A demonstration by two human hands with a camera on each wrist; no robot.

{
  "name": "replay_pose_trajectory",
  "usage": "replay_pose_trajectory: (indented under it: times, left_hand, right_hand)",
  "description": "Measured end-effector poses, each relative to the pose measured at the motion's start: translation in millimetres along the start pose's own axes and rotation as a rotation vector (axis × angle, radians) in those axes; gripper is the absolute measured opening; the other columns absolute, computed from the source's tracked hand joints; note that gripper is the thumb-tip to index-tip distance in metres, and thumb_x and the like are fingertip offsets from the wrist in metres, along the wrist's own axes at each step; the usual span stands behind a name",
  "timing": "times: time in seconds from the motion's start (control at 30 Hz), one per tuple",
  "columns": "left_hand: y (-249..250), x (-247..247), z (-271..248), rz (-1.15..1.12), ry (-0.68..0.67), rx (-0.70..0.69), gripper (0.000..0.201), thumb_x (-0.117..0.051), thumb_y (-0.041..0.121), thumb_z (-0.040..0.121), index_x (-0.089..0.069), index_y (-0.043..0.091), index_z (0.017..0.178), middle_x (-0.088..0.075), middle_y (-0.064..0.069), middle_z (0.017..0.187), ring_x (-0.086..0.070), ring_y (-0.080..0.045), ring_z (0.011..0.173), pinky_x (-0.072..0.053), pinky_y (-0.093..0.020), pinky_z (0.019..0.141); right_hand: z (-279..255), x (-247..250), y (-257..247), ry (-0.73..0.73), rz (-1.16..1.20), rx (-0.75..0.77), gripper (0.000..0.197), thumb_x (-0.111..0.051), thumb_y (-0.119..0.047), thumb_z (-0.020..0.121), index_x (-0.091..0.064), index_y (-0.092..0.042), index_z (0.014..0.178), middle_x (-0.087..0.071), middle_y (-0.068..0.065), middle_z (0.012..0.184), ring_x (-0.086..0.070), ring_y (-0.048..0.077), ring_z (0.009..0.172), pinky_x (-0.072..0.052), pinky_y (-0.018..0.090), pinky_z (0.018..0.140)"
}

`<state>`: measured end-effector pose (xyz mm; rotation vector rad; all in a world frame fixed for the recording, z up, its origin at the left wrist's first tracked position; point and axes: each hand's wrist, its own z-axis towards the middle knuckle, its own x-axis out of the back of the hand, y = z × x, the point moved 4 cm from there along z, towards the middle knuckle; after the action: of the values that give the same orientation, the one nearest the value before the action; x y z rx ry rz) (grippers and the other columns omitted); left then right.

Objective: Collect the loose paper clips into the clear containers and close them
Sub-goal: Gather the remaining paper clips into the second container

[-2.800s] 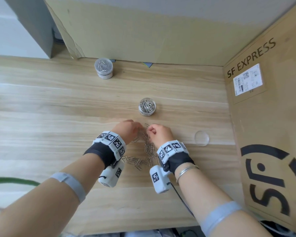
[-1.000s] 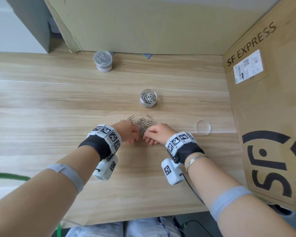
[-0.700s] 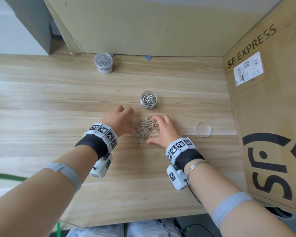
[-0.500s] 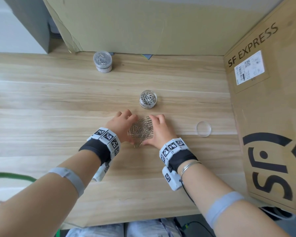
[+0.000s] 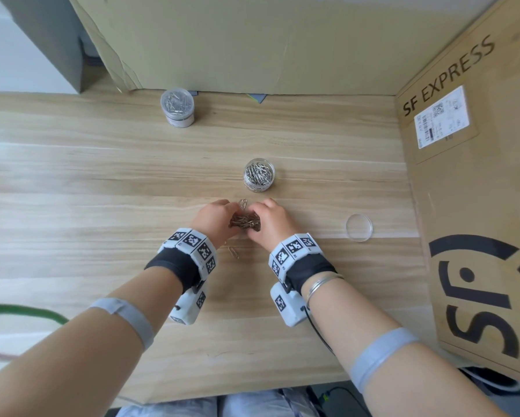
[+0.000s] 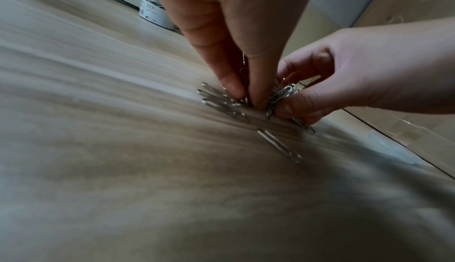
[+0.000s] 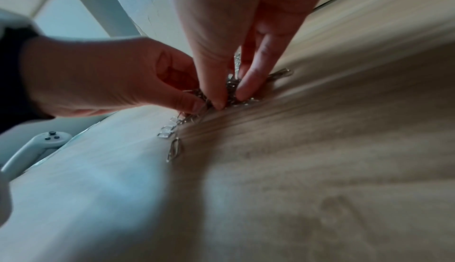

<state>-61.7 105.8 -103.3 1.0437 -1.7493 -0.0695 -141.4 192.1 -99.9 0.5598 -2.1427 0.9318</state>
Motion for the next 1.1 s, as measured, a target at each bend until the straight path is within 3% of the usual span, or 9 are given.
replay_pose_trajectory:
  times: [0.23,0.43,0.6,0.73,0.97,1.1]
  left_hand:
    - [2,2,1,-0.051,0.013,0.035,0.03,-0.068,0.019,0.077,-0.063,0.009,0.105,-0.065,-0.012,0.101,-0.06,-0.028,0.093,-0.045,-0.031,0.079]
    - [5,7,5,-0.092,-0.011,0.033,0.027,-0.067,0.012,0.076,-0.066,0.007,0.102,-0.068,-0.015,0.1,-0.061,-0.03,0.095,-0.046,-0.034,0.083]
    - [17,23,10,-0.099,0.016,0.001,0.02,-0.063,0.011,0.081,-0.067,0.005,0.1,-0.07,-0.014,0.099,-0.063,-0.027,0.091,-0.041,-0.024,0.076]
    - [31,47,21,-0.119,0.072,-0.017,0.015,-0.063,0.013,0.083,-0.068,0.006,0.095,-0.071,-0.011,0.093,-0.06,-0.021,0.079,-0.038,-0.02,0.071]
    - [43,70,57,-0.117,0.066,0.014,0.018,-0.061,0.01,0.081,-0.067,0.004,0.097,-0.071,-0.016,0.097,-0.063,-0.03,0.092,-0.04,-0.027,0.072]
    - [39,68,66,-0.094,0.065,0.066,0.019,-0.059,0.01,0.082,-0.066,0.006,0.099,-0.069,-0.016,0.101,-0.061,-0.031,0.097,-0.046,-0.032,0.078]
  right_hand:
    - [3,4,-9,-0.007,-0.082,0.004,0.036,-0.059,-0.01,0.08,-0.06,-0.016,0.116,-0.058,0.01,0.108,-0.06,0.031,0.095,-0.053,0.037,0.079]
    - [4,12,-9,-0.016,-0.058,-0.016,0.035,-0.06,-0.012,0.08,-0.064,-0.022,0.114,-0.065,0.009,0.108,-0.06,0.029,0.1,-0.047,0.031,0.08]
    - [6,35,-10,0.022,-0.033,-0.045,0.024,-0.063,-0.016,0.081,-0.069,-0.018,0.105,-0.072,0.007,0.101,-0.064,0.026,0.096,-0.051,0.03,0.08]
    - [14,63,-12,0.094,0.008,-0.046,0.027,-0.068,-0.015,0.08,-0.069,-0.018,0.107,-0.072,0.007,0.099,-0.067,0.023,0.088,-0.054,0.027,0.077]
    - [42,88,-5,0.134,0.099,-0.112,0.031,-0.067,-0.013,0.078,-0.069,-0.019,0.109,-0.071,0.006,0.104,-0.065,0.023,0.095,-0.046,0.022,0.075]
    - [52,85,-5,0.137,0.108,-0.141,0.027,-0.068,-0.018,0.078,-0.07,-0.019,0.105,-0.072,0.006,0.103,-0.065,0.023,0.099,-0.052,0.028,0.083]
